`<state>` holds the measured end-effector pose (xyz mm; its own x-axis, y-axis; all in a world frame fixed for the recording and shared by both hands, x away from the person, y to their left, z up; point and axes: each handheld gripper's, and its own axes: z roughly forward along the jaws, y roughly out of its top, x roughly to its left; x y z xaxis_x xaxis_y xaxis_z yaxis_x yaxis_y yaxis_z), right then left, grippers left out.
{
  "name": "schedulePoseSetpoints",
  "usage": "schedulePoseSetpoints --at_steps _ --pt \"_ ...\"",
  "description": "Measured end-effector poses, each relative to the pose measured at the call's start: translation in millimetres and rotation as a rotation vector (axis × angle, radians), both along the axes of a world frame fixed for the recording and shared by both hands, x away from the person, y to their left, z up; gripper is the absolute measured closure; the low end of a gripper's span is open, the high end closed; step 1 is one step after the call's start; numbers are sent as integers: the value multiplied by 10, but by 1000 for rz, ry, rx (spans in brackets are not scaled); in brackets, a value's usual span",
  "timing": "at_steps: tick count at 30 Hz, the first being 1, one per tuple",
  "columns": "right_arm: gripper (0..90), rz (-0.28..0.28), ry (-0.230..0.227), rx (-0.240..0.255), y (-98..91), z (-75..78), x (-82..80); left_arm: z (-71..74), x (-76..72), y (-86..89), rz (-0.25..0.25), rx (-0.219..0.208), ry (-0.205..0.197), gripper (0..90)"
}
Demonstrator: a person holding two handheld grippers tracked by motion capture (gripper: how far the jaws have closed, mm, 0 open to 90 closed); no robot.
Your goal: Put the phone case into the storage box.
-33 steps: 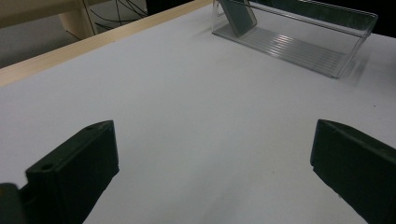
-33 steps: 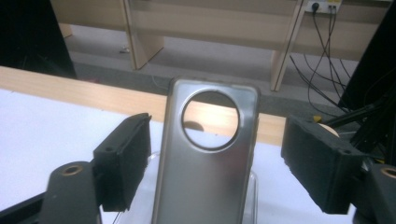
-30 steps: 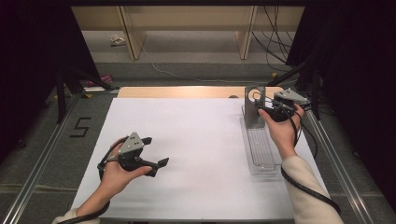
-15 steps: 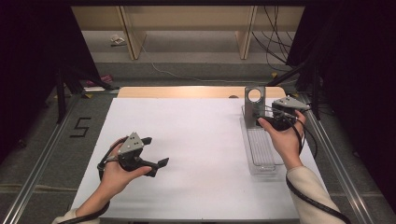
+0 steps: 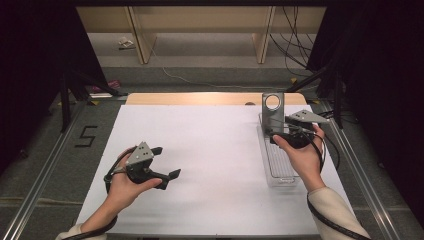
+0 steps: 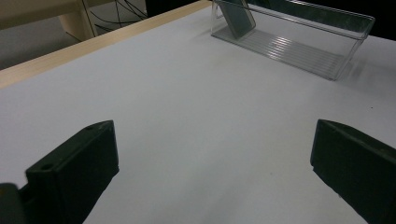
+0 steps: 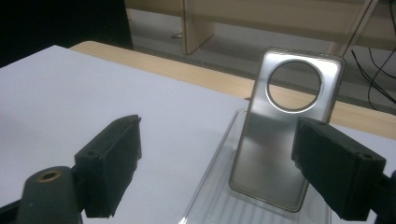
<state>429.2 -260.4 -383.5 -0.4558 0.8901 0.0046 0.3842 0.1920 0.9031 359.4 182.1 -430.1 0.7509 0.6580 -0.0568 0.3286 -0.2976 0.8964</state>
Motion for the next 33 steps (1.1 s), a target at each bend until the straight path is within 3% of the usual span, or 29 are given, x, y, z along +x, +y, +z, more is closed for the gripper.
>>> schedulePoseSetpoints --at_steps 33 --pt "170 119 -3 22 -65 -142 -505 11 -9 3 -1 -8 -1 4"
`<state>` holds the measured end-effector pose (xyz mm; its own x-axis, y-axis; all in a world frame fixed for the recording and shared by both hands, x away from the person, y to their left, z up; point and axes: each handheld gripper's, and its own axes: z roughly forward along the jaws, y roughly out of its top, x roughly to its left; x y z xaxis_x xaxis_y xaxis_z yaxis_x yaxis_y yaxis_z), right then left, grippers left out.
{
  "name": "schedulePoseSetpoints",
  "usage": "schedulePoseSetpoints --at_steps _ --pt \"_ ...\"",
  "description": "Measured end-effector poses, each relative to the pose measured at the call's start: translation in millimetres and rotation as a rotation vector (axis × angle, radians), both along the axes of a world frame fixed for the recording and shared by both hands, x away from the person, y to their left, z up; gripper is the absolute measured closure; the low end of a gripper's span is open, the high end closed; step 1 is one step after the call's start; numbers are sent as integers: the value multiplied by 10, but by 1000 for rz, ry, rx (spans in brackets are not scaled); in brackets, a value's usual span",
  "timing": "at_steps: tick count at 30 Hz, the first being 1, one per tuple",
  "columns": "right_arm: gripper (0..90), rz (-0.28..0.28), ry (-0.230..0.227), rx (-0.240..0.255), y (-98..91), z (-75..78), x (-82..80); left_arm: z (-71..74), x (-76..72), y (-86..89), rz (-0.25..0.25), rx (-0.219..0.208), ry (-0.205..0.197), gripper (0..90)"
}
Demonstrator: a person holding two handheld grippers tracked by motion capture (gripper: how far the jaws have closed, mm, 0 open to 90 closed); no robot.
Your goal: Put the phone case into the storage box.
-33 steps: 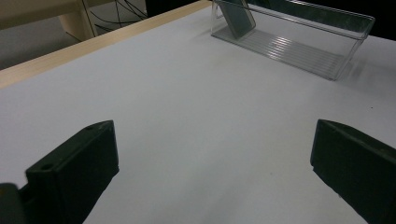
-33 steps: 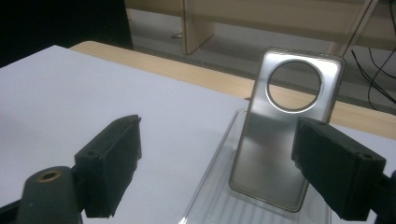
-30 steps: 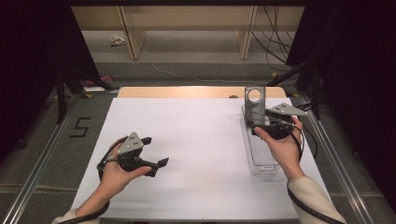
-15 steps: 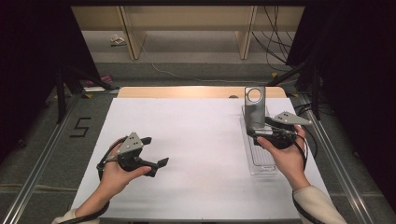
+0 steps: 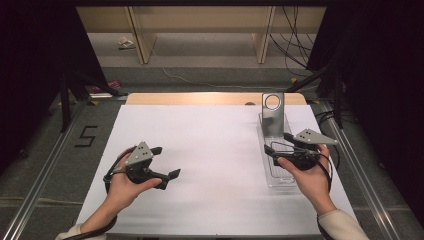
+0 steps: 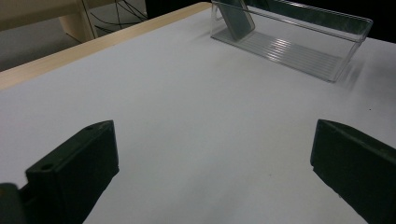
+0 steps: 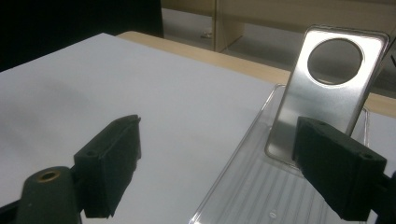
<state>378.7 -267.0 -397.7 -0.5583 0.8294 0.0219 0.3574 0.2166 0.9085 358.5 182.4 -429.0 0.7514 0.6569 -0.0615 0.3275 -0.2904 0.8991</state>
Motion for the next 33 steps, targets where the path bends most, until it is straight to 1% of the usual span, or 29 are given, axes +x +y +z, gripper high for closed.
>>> schedulePoseSetpoints --at_steps 9,17,24,33 --pt "170 22 0 7 -11 -55 -114 0 -1 1 0 -2 1 4" --pt "170 40 -13 22 -34 -69 -209 -2 3 4 1 -10 5 4" --pt "169 53 -14 25 -43 -91 -250 -2 3 3 0 -11 5 4" --pt "168 61 -33 29 -57 -107 -292 -3 5 -2 -1 -14 5 4"
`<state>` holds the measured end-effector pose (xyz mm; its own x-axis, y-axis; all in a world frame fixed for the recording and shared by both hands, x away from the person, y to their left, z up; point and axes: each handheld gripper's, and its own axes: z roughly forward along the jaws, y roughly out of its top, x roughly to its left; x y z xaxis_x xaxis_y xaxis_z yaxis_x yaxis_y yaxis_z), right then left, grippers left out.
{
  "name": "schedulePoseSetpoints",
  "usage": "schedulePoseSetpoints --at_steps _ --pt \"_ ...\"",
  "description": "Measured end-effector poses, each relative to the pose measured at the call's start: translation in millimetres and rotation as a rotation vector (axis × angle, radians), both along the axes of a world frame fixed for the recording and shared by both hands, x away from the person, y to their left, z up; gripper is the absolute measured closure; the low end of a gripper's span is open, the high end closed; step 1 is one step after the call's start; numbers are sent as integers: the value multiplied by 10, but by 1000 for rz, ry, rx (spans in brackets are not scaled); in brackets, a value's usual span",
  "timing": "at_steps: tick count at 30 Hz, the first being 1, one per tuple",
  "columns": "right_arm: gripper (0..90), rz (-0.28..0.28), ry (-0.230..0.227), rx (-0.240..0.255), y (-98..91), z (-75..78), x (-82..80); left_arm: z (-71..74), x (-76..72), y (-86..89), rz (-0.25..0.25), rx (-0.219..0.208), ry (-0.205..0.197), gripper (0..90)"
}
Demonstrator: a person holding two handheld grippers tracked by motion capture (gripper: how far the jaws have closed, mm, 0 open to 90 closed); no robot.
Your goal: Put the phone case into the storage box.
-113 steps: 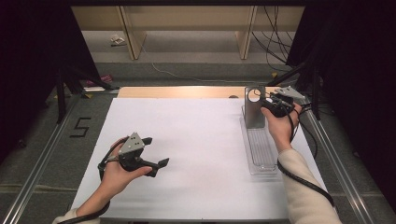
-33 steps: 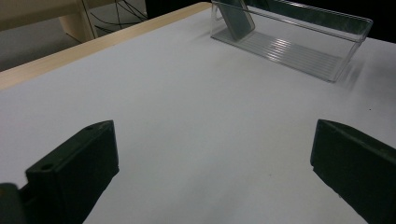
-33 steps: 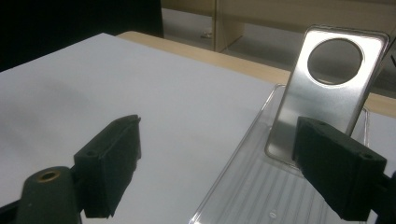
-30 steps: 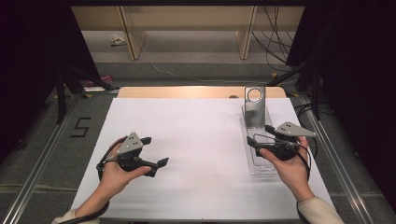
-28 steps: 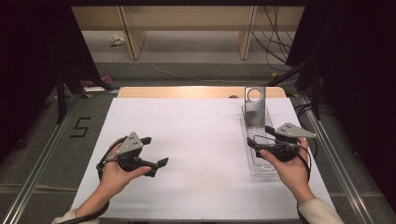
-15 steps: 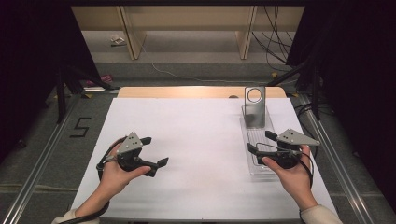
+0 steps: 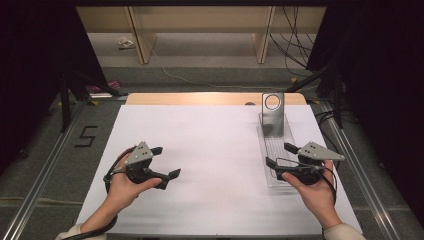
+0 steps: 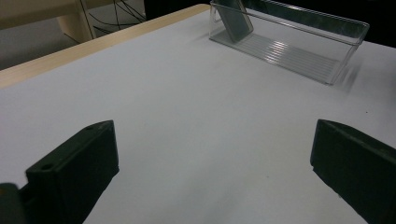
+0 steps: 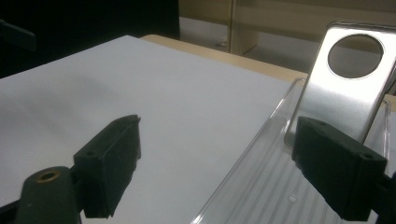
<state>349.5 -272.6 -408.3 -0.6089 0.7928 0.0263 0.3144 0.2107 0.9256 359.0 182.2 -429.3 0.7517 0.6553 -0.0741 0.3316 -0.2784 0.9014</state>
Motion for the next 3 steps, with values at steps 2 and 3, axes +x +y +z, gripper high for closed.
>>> schedulePoseSetpoints --at_steps 2,3 --pt "168 2 -4 3 -4 3 -7 0 0 -1 -1 -1 0 4" --pt "169 2 -9 5 -7 6 -8 0 1 -1 0 -1 0 5"
